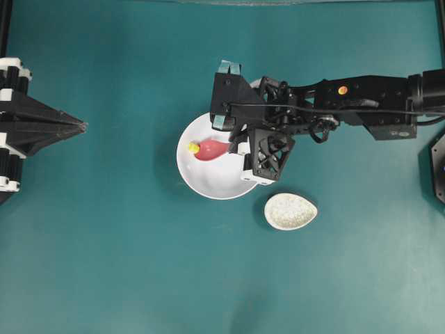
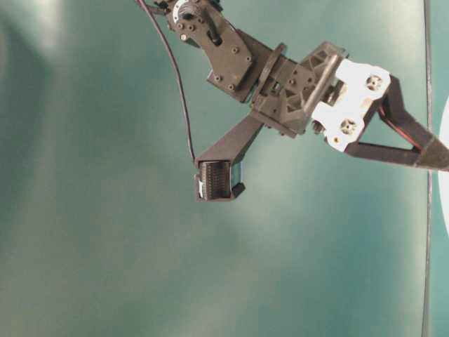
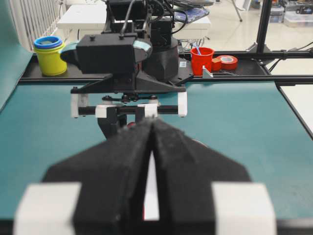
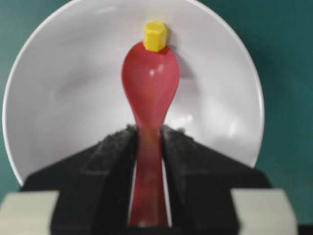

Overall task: Scoop the yellow hexagonal prism block from the bowl with a spoon using the right arm.
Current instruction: 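Push the spoon under the yellow hexagonal block with the right gripper, then lift the spoon carrying the block up and out of the bowl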

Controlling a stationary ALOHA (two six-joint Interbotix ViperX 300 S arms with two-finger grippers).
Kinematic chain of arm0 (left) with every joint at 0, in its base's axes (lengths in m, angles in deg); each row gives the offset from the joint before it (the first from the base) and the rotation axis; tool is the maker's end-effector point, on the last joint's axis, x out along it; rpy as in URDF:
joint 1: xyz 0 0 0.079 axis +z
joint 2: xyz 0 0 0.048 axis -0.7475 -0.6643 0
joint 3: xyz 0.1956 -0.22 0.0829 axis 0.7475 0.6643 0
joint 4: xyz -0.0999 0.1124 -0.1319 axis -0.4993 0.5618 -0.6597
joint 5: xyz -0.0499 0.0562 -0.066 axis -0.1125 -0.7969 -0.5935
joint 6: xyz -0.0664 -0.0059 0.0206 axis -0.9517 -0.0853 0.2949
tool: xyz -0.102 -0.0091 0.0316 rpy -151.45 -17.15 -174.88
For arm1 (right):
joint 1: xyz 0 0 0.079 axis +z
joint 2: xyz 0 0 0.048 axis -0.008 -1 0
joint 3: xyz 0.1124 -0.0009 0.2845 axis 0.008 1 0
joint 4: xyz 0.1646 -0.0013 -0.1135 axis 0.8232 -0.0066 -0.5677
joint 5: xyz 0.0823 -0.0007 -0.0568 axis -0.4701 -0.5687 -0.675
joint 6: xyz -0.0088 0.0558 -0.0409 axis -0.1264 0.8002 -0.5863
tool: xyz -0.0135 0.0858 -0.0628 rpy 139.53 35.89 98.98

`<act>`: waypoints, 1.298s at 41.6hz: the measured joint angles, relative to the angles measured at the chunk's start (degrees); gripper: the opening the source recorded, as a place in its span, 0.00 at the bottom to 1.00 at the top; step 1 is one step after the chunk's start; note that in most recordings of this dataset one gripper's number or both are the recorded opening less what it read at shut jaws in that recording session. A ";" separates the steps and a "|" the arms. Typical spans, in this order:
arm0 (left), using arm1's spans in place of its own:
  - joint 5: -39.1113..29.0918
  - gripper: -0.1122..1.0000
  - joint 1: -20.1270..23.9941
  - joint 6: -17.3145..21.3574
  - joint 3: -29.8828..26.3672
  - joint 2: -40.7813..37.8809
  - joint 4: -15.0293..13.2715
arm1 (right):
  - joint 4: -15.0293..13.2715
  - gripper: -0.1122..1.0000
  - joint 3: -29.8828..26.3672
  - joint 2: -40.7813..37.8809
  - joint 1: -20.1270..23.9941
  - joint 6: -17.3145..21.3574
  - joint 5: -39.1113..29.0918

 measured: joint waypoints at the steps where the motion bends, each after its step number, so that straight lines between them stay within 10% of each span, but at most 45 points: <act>1: 0.00 0.10 0.00 0.00 0.00 0.09 0.00 | 0.00 0.31 0.00 0.00 0.00 0.09 0.09; 22: 0.09 0.10 0.00 0.00 0.09 0.00 0.00 | -0.09 0.31 4.48 4.39 0.35 0.09 6.94; 54: 0.09 0.10 0.00 0.00 0.00 0.00 0.00 | -0.26 0.31 23.99 25.14 2.99 0.18 37.35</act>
